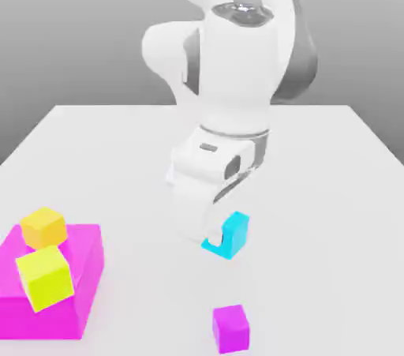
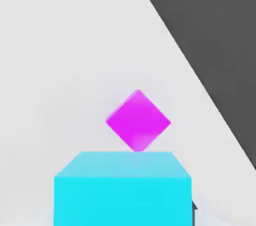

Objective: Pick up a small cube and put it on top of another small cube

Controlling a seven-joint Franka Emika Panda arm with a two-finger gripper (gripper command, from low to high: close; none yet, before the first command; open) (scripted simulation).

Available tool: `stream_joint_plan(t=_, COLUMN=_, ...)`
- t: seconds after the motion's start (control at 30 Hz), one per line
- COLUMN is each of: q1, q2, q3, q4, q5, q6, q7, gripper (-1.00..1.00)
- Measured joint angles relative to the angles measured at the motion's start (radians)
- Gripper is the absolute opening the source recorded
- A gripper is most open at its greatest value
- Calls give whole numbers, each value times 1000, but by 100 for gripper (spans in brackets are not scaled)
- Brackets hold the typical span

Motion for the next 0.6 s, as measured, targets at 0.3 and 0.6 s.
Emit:
stream_joint_plan(t=0.3, q1=-210, q2=-75, q3=-286, q4=44, q5=-34, q6=-138, q7=-461, gripper=-100)
stream_joint_plan(t=0.6, q1=-224, q2=70, q3=-357, q4=9, q5=51, q6=22, q7=-610, gripper=100)
